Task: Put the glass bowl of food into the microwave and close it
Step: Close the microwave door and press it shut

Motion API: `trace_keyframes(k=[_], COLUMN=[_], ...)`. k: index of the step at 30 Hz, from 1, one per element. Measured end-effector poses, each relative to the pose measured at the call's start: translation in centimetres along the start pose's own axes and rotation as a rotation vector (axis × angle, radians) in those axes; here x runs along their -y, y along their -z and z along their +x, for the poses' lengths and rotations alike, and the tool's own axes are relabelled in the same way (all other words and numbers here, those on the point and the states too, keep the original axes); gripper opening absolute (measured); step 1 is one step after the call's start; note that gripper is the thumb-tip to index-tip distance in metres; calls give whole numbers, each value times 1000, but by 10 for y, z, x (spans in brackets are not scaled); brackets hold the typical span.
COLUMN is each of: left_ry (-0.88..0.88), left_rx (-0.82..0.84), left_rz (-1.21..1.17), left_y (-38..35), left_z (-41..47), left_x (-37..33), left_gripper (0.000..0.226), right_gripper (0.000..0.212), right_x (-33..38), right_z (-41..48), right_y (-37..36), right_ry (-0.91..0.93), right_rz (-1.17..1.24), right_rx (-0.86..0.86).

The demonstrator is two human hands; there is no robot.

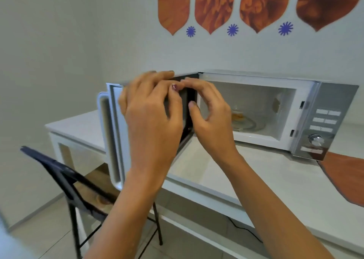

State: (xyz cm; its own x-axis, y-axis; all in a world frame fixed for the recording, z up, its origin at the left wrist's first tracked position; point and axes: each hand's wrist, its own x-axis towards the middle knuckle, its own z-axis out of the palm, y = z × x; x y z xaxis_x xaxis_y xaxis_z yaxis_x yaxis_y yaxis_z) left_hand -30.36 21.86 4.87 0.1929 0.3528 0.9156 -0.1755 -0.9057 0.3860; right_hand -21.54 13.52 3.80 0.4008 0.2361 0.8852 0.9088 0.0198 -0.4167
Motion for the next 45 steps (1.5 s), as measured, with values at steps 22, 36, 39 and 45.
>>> trace_keyframes(k=[22, 36, 39, 45], left_ry=[-23, -16, -45, -74], left_rx=[93, 472, 533, 573], left_rz=[17, -790, -904, -1020], left_y=[28, -39, -65, -120], left_z=[20, -6, -25, -60], left_x=[12, -6, -15, -27], left_gripper=[26, 39, 51, 65], right_gripper=[21, 30, 31, 23], right_x=[11, 4, 2, -4], right_z=[23, 3, -5, -30], right_y=[-20, 72, 96, 128], right_ry=[-31, -321, -402, -350], right_rz=[103, 137, 155, -32], right_rx=[162, -54, -150, -461])
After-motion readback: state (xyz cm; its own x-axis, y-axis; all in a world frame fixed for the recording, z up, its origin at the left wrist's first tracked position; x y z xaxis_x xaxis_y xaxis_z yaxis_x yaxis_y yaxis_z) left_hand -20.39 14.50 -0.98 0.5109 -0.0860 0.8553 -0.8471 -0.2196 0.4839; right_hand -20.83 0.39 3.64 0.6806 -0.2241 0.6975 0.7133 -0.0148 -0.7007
